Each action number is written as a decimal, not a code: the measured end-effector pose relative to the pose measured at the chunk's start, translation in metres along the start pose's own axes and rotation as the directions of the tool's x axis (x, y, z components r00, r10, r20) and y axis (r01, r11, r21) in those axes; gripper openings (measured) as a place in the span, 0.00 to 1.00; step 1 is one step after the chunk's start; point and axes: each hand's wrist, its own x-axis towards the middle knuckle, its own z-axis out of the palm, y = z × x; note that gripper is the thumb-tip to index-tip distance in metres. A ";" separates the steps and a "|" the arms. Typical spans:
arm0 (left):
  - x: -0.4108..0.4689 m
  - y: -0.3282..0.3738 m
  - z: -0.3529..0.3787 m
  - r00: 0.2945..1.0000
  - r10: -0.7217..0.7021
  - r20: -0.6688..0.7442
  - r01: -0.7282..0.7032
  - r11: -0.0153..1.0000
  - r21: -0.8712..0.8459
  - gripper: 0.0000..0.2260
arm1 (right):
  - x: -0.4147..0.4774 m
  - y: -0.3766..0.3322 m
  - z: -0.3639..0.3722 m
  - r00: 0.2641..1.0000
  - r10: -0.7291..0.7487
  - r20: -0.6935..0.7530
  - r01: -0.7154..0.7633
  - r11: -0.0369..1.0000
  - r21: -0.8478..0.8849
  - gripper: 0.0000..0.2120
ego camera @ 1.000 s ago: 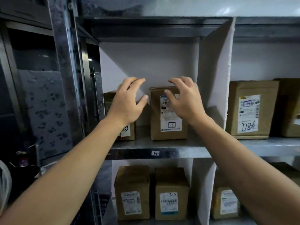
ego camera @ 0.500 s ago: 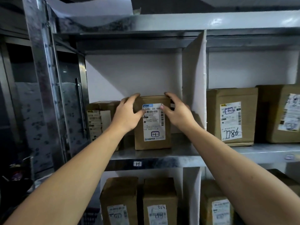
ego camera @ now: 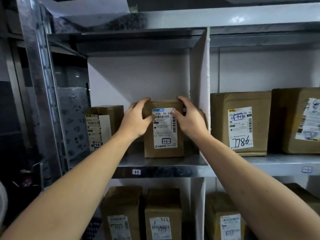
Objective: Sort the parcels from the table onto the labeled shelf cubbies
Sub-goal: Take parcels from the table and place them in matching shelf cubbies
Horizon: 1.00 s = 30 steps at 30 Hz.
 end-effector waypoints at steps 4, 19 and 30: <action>-0.001 0.003 -0.003 1.000 -0.003 0.002 0.003 1.000 0.016 0.28 | -0.001 -0.004 -0.003 1.000 0.004 0.022 -0.004 1.000 -0.014 0.26; -0.085 0.030 -0.027 0.966 0.256 -0.038 -0.236 0.932 0.275 0.21 | -0.088 -0.024 -0.062 0.927 -0.362 0.097 0.360 0.789 -0.498 0.22; -0.103 0.123 0.009 0.939 0.331 0.097 -0.344 0.918 0.198 0.21 | -0.123 0.005 -0.165 0.979 -0.168 0.119 0.197 0.598 -0.777 0.20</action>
